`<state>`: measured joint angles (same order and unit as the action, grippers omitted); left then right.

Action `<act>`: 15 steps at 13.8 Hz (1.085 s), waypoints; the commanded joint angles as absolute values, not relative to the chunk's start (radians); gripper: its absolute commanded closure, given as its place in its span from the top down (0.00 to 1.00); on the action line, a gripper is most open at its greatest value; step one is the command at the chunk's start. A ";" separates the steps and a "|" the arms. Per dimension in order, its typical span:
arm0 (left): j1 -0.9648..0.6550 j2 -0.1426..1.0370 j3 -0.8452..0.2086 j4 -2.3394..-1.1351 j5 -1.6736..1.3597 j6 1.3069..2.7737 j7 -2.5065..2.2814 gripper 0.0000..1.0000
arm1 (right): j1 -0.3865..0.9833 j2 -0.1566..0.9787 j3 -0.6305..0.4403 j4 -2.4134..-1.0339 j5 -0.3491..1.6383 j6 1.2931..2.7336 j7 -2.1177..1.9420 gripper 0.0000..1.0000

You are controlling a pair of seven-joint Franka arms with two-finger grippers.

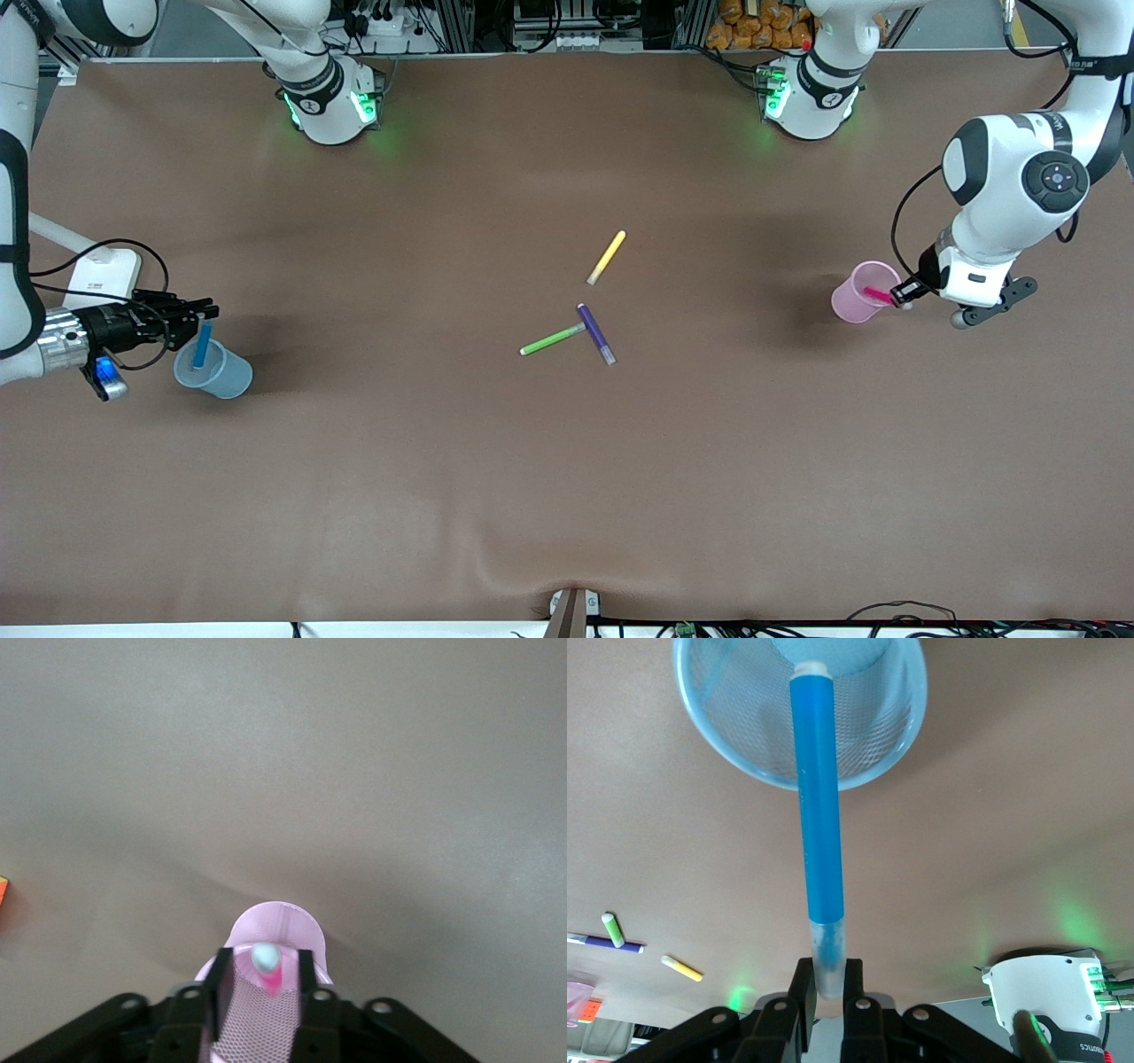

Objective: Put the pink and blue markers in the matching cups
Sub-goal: 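Open both grippers to drop the markers into the matching cups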

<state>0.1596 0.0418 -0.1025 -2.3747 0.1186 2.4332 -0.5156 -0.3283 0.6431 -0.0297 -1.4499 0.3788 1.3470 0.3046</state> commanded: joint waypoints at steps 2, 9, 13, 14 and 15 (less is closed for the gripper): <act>0.164 0.044 -0.115 -2.306 0.140 2.419 -0.526 1.00 | -0.351 0.669 -0.012 -1.431 0.403 1.345 0.290 0.00; 0.158 0.052 -0.120 -2.004 0.140 2.094 -0.453 1.00 | -0.354 0.670 -0.012 -1.427 0.402 1.348 0.249 1.00; 0.161 0.051 -0.121 -1.857 0.130 1.961 -0.431 1.00 | -0.341 0.661 -0.002 -1.337 0.403 1.274 0.255 1.00; 0.161 0.051 -0.121 -1.820 0.124 1.919 -0.431 1.00 | -0.322 0.661 0.002 -1.288 0.403 1.222 0.259 1.00; 0.160 0.051 -0.121 -1.778 0.123 1.880 -0.430 1.00 | -0.292 0.658 0.003 -1.237 0.399 1.191 0.261 1.00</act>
